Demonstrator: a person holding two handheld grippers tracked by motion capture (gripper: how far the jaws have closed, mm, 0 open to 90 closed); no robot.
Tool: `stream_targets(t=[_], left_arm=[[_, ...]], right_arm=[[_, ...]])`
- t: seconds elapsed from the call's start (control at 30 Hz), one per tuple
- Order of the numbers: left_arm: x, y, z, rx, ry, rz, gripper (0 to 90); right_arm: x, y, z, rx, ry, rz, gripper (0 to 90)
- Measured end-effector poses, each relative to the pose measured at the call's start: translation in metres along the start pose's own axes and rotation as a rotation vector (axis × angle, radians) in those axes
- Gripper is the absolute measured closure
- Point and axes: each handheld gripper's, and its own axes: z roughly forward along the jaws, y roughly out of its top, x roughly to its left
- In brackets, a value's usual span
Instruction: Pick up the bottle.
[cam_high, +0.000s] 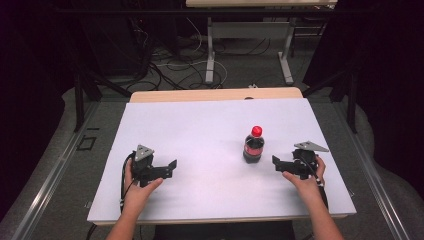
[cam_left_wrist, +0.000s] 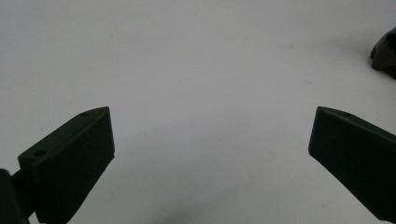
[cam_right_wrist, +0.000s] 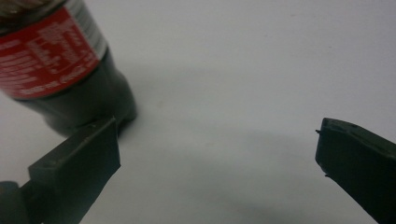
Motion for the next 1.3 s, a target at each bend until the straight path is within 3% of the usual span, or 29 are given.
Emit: stream_targets(t=[0.2, 0.33, 0.47, 0.57, 0.7, 0.83, 1.07, 1.2, 1.3], left_arm=[[-0.003, 0.000, -0.002, 0.009, -0.019, -0.026, 0.4], [-0.006, -0.001, -0.001, 0.020, -0.029, -0.029, 0.4], [-0.011, -0.003, -0.002, 0.018, -0.029, -0.021, 0.4], [-0.013, -0.005, -0.001, 0.019, -0.029, -0.019, 0.4], [-0.014, -0.006, -0.001, 0.025, -0.035, -0.011, 0.4], [-0.016, -0.008, 0.000, 0.024, -0.034, -0.008, 0.5], [-0.014, -0.010, -0.002, 0.026, -0.025, -0.025, 0.5], [-0.013, -0.010, -0.003, 0.021, -0.019, -0.030, 0.5], [-0.012, -0.011, -0.002, 0.015, -0.019, -0.030, 0.5]], right_arm=[[0.009, -0.001, -0.001, 0.017, 0.051, -0.027, 0.1], [0.012, -0.002, 0.000, 0.021, 0.055, -0.027, 0.1], [0.024, -0.002, -0.001, 0.014, 0.083, -0.094, 2.4], [0.034, -0.004, 0.000, 0.004, 0.118, -0.100, 6.2], [0.048, -0.005, 0.004, -0.011, 0.126, -0.135, 15.5], [0.059, -0.005, 0.010, -0.038, 0.135, -0.175, 15.5], [0.072, 0.008, 0.024, -0.046, 0.167, -0.147, 15.5], [0.076, 0.014, 0.034, -0.048, 0.143, -0.162, 15.7], [0.075, 0.015, 0.041, -0.035, 0.142, -0.142, 17.1]])
